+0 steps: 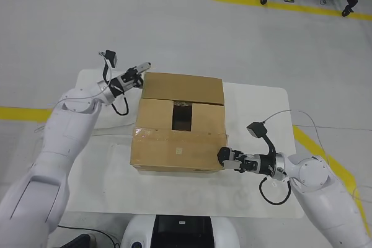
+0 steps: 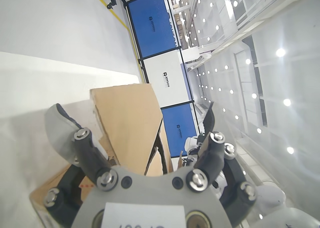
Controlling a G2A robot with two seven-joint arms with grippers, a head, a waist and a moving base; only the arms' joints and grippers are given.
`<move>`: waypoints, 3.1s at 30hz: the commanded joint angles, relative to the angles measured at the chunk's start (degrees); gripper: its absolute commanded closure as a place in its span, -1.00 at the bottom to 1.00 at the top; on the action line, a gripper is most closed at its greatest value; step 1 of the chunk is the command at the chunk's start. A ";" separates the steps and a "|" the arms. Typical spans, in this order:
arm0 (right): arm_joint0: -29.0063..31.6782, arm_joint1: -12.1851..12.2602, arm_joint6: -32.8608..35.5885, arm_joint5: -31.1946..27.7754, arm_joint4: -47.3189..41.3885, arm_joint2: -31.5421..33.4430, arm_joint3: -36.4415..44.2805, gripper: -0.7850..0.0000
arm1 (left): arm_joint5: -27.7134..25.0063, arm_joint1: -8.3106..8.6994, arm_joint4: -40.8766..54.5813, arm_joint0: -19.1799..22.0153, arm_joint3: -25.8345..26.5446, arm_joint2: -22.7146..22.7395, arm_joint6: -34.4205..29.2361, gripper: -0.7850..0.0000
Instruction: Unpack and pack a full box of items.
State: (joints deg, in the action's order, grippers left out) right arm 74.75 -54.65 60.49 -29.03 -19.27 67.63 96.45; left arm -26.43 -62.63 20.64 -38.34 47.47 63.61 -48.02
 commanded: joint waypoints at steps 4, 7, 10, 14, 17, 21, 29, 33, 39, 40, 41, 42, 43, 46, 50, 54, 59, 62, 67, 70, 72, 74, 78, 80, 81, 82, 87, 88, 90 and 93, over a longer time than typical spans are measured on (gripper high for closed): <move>0.00 0.00 0.00 0.00 0.00 0.00 0.00 -1.00 | -1.58 -0.77 2.53 1.49 -1.62 -0.32 -0.54 -1.00; 0.00 0.00 0.00 0.00 0.00 0.00 0.00 -1.00 | -2.65 -1.01 4.37 1.90 -2.26 0.07 -1.36 -1.00; 0.00 0.00 0.00 0.00 0.00 0.00 0.00 -1.00 | -3.86 -1.01 6.11 1.89 -2.40 0.83 -2.79 -1.00; 0.00 0.00 0.00 0.00 0.00 0.00 0.00 -1.00 | -4.84 -0.75 8.98 1.23 -1.67 2.38 -5.62 -1.00; 0.00 0.00 0.00 0.00 0.00 0.00 0.00 -1.00 | -5.14 -0.37 12.50 0.19 0.02 4.22 -8.64 -1.00; 0.00 0.00 0.00 0.00 0.00 0.00 0.00 -1.00 | -5.29 0.46 16.64 -1.83 3.88 7.23 -13.57 -1.00; 0.00 0.00 0.00 0.00 0.00 0.00 0.00 -1.00 | -2.33 2.13 21.93 -7.35 12.92 12.39 -22.14 -1.00; 0.00 0.00 0.00 0.00 0.00 0.00 0.00 -1.00 | -0.83 2.75 23.22 -9.86 16.32 14.29 -25.19 -1.00; 0.00 0.00 0.00 0.00 0.00 0.00 0.00 -1.00 | 4.25 3.56 24.26 -12.16 19.59 15.54 -32.69 -1.00; 0.00 0.00 0.00 0.00 0.00 0.00 0.00 -1.00 | 4.88 3.71 24.03 -12.41 19.45 15.69 -34.10 -1.00; 0.00 0.00 0.00 0.00 0.00 0.00 0.00 -1.00 | 5.95 3.83 24.02 -12.64 19.33 15.61 -35.78 -1.00; 0.00 0.00 0.00 0.00 0.00 0.00 0.00 -1.00 | 6.79 3.92 24.29 -12.81 19.08 15.74 -36.61 -1.00; 0.00 0.00 0.00 0.00 0.00 0.00 0.00 -1.00 | 7.32 3.99 24.50 -13.04 18.76 15.87 -37.14 -1.00; 0.00 0.00 0.00 0.00 0.00 0.00 0.00 -1.00 | 8.66 4.24 24.68 -13.68 18.33 16.28 -38.49 -1.00; 0.00 0.00 0.00 0.00 0.00 0.00 0.00 -1.00 | 9.41 4.69 23.48 -14.58 18.38 17.09 -39.24 -1.00; 0.20 -0.14 -0.75 0.68 -1.34 -0.46 0.65 -1.00 | 9.91 5.03 21.12 -15.09 18.16 16.94 -39.73 -1.00; -2.23 -0.43 -0.14 2.94 -3.22 -1.12 0.58 -1.00 | 10.10 4.92 20.79 -14.69 16.79 15.67 -39.93 -1.00; -4.22 -0.75 -0.26 3.90 -4.04 -1.85 -0.87 -1.00 | 9.88 4.93 20.74 -14.65 16.39 15.42 -39.70 -1.00; -7.42 -1.41 -0.92 4.56 -5.52 -3.15 -3.86 -1.00 | 9.49 5.17 20.84 -15.21 16.58 15.94 -39.31 -1.00; -9.38 -1.81 -0.68 4.86 -6.16 -4.03 -6.02 -1.00 | 9.39 5.42 20.29 -15.66 16.78 16.38 -39.22 -1.00; -10.56 -2.05 -1.08 5.34 -6.01 -4.43 -7.60 -1.00 | 9.18 5.58 20.08 -15.63 16.04 16.77 -39.00 -1.00; -11.26 -2.19 -1.38 5.71 -5.75 -4.62 -8.61 -1.00 | 9.30 5.66 20.18 -15.51 15.53 16.92 -39.12 -1.00; -12.59 -2.45 -1.58 6.98 -5.03 -5.07 -10.70 -1.00 | 9.30 5.82 20.14 -15.25 14.98 17.07 -39.13 -1.00; -13.08 -2.57 -1.26 7.67 -5.00 -5.36 -11.32 -1.00 | 9.05 5.92 19.84 -15.28 14.90 17.18 -38.87 -1.00; -13.23 -2.62 -1.22 7.74 -4.95 -5.47 -11.52 -1.00 | 8.85 5.96 19.63 -15.32 14.94 17.23 -38.68 -1.00; -13.33 -2.68 -1.20 7.85 -4.93 -5.57 -11.72 -1.00 | 8.73 5.99 19.55 -15.36 14.92 17.23 -38.55 -1.00; -13.77 -2.83 -1.11 9.07 -4.23 -5.80 -12.48 -1.00 | 8.04 6.14 20.25 -15.25 14.64 17.73 -37.86 -1.00; -13.82 -2.83 -1.06 9.44 -3.98 -5.76 -12.58 -1.00 | 7.92 6.19 20.72 -15.30 14.58 18.05 -37.74 -1.00; -13.86 -2.81 -0.93 9.88 -3.84 -5.56 -12.69 -1.00 | 7.66 6.33 21.45 -15.40 14.44 18.80 -37.49 -1.00; -13.79 -2.75 -0.89 10.16 -4.10 -4.93 -12.72 -1.00 | 7.13 6.55 22.31 -15.62 14.35 19.92 -36.96 -1.00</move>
State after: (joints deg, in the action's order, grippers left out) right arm 60.93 -57.42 59.63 -18.92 -23.25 62.52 83.70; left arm -19.20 -56.14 42.76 -53.88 61.81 83.25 -85.09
